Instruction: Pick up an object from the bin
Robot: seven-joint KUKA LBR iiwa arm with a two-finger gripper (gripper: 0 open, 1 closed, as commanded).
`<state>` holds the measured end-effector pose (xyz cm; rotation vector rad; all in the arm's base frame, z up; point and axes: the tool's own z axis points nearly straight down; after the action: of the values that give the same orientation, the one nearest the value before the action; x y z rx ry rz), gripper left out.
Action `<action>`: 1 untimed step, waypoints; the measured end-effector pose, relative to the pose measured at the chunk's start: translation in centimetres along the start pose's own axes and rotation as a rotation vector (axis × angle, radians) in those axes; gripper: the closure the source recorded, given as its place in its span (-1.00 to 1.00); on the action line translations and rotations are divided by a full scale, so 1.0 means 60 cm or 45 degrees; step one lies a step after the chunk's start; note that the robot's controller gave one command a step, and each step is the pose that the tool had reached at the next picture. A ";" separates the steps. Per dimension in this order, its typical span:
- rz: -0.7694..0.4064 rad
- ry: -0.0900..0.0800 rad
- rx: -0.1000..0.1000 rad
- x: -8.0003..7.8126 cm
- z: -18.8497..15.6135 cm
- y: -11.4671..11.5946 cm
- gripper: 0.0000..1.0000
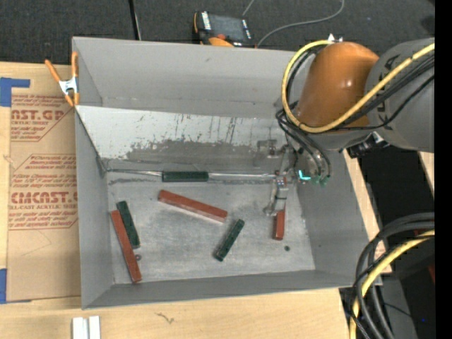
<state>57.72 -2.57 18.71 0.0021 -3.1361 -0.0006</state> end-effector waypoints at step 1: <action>-0.096 0.006 -0.001 0.126 0.204 0.049 -1.00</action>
Offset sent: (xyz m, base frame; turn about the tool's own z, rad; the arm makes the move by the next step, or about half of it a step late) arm -0.0726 0.0280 -0.1171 -0.0743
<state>50.07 0.36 6.52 0.1201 -3.1292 -0.0021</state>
